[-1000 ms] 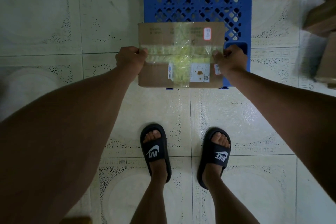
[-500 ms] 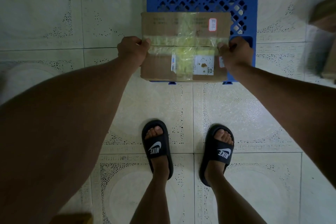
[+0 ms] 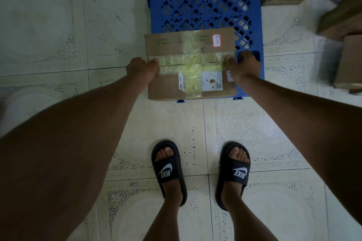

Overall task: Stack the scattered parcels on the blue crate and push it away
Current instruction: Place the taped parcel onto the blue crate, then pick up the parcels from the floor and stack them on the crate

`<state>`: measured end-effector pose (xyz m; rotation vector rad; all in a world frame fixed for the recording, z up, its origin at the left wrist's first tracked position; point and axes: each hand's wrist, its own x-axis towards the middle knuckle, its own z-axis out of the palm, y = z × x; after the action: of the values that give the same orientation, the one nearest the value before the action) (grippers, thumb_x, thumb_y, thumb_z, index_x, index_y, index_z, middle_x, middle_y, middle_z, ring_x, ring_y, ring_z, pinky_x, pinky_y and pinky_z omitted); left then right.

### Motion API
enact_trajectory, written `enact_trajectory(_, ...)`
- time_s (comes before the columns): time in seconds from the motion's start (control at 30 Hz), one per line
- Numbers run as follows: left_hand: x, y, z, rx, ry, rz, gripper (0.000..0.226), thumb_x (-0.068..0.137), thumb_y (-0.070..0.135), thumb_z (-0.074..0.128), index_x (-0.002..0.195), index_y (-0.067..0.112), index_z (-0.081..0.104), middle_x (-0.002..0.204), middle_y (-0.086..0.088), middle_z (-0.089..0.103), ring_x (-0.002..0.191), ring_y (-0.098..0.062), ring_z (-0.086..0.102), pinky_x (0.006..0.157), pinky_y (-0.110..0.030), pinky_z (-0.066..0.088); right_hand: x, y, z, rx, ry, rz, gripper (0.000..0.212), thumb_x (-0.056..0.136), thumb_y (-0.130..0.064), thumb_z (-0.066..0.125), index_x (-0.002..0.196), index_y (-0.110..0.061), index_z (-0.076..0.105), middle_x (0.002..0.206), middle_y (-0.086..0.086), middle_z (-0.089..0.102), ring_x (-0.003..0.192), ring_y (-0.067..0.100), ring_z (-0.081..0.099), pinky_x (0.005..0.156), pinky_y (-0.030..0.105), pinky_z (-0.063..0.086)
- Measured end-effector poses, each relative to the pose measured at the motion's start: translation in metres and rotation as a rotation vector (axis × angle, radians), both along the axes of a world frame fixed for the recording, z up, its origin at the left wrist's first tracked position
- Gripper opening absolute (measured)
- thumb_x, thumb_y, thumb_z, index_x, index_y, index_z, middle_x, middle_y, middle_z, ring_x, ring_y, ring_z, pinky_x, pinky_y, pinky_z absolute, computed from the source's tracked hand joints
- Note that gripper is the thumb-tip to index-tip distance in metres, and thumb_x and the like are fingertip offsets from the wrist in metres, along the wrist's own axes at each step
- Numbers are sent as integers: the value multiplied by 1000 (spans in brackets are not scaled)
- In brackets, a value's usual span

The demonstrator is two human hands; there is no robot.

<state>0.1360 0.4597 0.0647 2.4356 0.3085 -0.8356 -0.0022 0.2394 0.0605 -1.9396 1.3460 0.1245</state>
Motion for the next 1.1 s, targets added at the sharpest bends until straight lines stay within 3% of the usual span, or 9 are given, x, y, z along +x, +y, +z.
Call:
enact_trajectory(0.2,-7,-46,53,53,-131,-138,46,96,31,47,133,4,49,135,-16,55,118,-32,57,89,-33,48,-3,-11,47,-22,-4,12,20,98,-32,45,100,-13,51,114,16,62,101,30,60,69,27,36)
enact_trajectory(0.27,-9,-71,76,38,-116,-183,47,97,33,46,134,4,48,136,-16,54,120,-32,56,94,-34,47,-8,-24,73,10,-28,-13,25,98,-35,46,101,-11,53,117,18,61,108,34,58,76,32,42)
enact_trajectory(0.33,-8,-97,96,21,-112,-225,49,98,36,43,128,-1,54,129,-16,59,115,-33,58,88,-35,47,-12,-36,95,34,-53,-38,32,98,-40,46,105,-10,55,118,18,61,110,34,57,84,34,44)
enact_trajectory(0.53,-41,-238,191,-14,-133,-527,56,102,40,31,130,-4,52,133,-24,54,119,-40,53,95,-43,43,-59,-132,183,40,-138,-233,47,96,-49,44,117,-8,55,120,15,62,114,32,56,89,30,41)
enact_trajectory(0.7,-99,-365,255,-72,-164,-708,55,104,35,27,128,-6,53,133,-27,54,122,-40,51,101,-44,41,-142,-223,240,-14,-156,-333,30,99,-44,42,86,-21,55,120,18,63,113,31,57,83,26,36)
enact_trajectory(0.8,-145,-435,289,-164,-143,-759,52,103,31,28,128,-6,55,132,-26,56,123,-37,52,103,-39,42,-203,-270,271,-30,-128,-445,44,99,-44,40,119,-8,58,125,17,60,117,34,54,96,35,40)
enact_trajectory(0.93,-200,-505,317,-232,-138,-799,49,101,31,33,122,-4,59,127,-26,59,119,-38,55,100,-40,44,-272,-312,283,-5,-149,-579,56,95,-53,41,129,-9,54,128,15,61,116,34,57,100,43,46)
enact_trajectory(1.0,-222,-532,321,-264,-125,-817,49,100,35,35,120,0,61,123,-24,62,116,-38,57,100,-41,47,-294,-326,284,-3,-178,-618,56,96,-51,42,130,-9,54,129,14,60,117,32,57,95,34,45)
enact_trajectory(1.1,-245,-562,312,-270,-89,-841,51,99,38,34,122,1,60,125,-23,61,116,-39,56,100,-43,46,-309,-345,280,19,-210,-639,54,96,-50,44,132,-11,55,130,11,60,116,28,57,77,24,44)
